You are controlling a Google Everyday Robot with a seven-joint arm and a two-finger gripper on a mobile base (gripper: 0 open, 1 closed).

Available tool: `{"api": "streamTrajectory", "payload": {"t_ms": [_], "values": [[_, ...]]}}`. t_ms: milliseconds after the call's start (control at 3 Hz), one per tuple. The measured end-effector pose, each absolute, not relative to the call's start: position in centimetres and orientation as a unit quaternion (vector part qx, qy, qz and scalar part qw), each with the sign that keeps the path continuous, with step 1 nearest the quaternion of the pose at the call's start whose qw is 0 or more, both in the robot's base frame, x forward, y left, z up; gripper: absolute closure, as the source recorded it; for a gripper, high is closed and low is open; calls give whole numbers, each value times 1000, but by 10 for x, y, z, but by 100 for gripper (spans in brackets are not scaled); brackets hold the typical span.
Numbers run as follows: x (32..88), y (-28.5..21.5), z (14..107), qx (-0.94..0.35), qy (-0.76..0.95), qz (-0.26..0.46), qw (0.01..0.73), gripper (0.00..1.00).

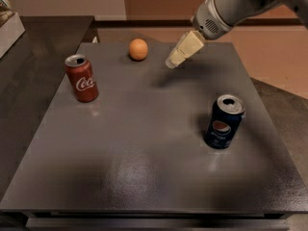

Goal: Move orange near pepsi can

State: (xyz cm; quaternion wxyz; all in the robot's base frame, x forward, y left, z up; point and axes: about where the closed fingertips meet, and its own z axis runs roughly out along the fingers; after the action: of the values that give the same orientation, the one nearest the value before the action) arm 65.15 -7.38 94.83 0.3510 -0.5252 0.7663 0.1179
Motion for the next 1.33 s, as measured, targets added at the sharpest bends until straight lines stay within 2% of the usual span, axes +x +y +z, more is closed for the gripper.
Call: {"api": "streamTrajectory", "payload": {"t_ms": [1333], "values": [[696,-28,913,-436,792,154,399,0]]}}
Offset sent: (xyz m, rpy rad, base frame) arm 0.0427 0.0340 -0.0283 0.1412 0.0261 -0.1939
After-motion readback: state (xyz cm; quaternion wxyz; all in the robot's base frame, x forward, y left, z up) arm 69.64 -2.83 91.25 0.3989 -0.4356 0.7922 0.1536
